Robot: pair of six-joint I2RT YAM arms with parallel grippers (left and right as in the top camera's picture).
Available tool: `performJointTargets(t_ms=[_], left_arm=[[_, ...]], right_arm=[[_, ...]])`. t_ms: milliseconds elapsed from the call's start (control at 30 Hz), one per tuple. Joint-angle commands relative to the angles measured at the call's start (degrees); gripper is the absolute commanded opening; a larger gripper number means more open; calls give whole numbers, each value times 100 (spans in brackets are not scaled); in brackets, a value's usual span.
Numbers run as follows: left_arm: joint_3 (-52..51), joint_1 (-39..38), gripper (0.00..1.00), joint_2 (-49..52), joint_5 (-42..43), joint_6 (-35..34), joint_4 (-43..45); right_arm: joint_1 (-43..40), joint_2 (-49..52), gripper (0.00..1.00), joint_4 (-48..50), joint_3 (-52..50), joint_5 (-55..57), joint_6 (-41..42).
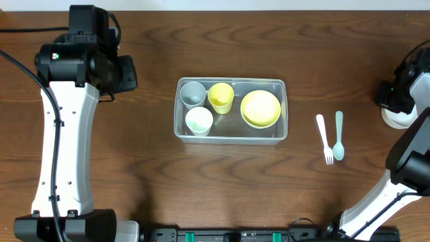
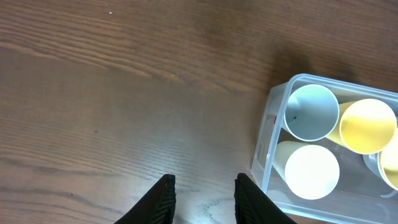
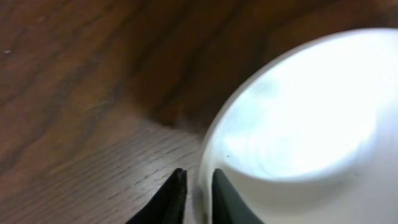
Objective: Pack container
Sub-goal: 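Stack the white bowl onto the yellow bowl, release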
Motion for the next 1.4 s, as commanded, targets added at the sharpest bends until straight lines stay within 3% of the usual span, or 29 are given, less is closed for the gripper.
performJointTargets(t_ms=[0, 167, 533, 667, 833, 1067, 1100, 1167, 1367], left_arm=[[-35, 13, 33, 22, 39, -68, -17], [-35, 13, 33, 22, 42, -68, -17], [-35, 13, 33, 22, 42, -68, -17], [-35, 13, 33, 22, 39, -68, -22], [-35, 13, 34, 22, 42, -68, -17], [-35, 13, 34, 22, 42, -70, -42], [-35, 13, 47, 20, 42, -70, -57], [-35, 13, 57, 22, 42, -70, -85], [-35, 13, 57, 20, 42, -70, -166]], right_arm=[[-70, 118, 13, 0, -59, 61, 0], [-70, 118, 1, 0, -59, 44, 46], [345, -409, 1, -146, 44, -616, 179], [1021, -1237, 1, -328, 160, -1180, -326], [2559, -2420, 1, -708, 195, -1314, -911], [4640, -2769, 1, -933, 175, -1093, -979], [4865, -2730, 1, -933, 153, -1047, -940], [5268, -2627, 1, -931, 105, -857, -758], [5790, -2190, 1, -1080, 72, -603, -544]])
